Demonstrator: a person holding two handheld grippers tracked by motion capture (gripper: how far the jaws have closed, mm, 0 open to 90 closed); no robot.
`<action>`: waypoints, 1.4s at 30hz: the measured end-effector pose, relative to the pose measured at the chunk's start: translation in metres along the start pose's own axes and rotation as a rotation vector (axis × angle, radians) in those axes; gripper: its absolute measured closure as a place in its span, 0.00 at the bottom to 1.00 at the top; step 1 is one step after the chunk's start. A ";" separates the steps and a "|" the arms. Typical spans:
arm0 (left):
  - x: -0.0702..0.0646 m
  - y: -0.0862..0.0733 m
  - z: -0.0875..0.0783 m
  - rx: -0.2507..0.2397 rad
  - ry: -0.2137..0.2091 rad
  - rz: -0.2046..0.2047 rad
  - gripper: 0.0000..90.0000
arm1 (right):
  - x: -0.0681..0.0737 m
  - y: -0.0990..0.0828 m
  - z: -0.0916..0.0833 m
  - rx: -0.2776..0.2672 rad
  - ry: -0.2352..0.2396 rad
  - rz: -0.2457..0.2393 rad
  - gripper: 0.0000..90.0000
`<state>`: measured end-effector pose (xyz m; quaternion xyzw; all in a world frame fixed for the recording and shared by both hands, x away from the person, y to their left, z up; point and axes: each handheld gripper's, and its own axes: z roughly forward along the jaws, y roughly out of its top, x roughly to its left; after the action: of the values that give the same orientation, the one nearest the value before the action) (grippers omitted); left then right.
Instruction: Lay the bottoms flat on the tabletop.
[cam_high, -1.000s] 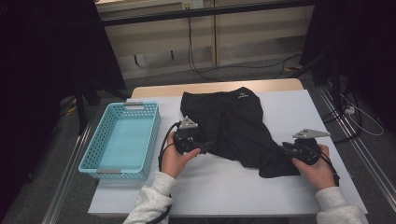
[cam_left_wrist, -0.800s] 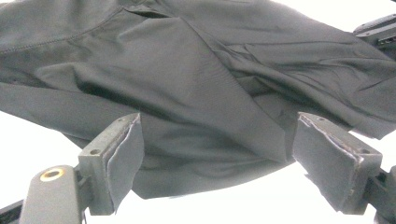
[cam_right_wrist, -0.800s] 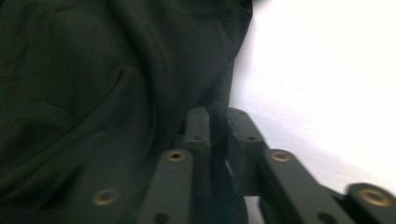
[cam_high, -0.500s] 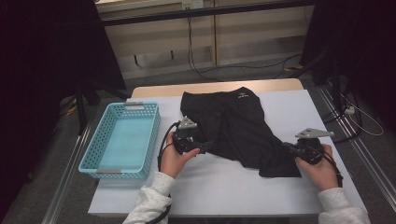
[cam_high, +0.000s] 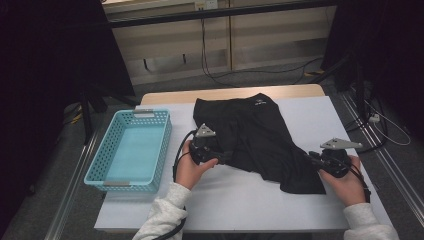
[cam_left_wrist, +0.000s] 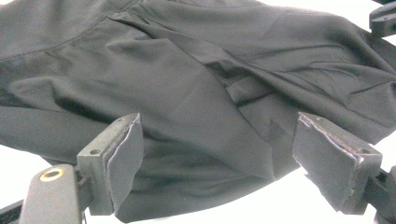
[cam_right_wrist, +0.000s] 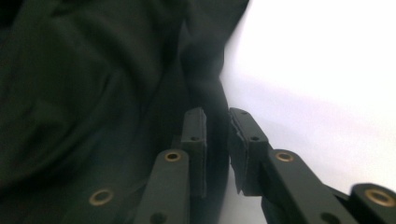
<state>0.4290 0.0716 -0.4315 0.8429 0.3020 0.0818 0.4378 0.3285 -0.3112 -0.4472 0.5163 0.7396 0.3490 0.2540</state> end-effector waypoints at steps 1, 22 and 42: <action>0.000 0.000 0.000 0.003 0.005 0.003 0.19 | 0.001 0.002 0.002 -0.005 -0.005 -0.005 0.80; -0.004 -0.002 0.005 0.023 -0.010 0.010 0.19 | 0.017 0.021 0.009 -0.029 0.116 -0.018 0.99; -0.012 -0.001 0.012 0.046 -0.027 0.006 0.29 | -0.006 0.009 0.016 -0.031 -0.062 0.019 0.89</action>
<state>0.4242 0.0566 -0.4383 0.8545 0.2956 0.0649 0.4222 0.3480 -0.3109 -0.4501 0.5301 0.7209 0.3466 0.2815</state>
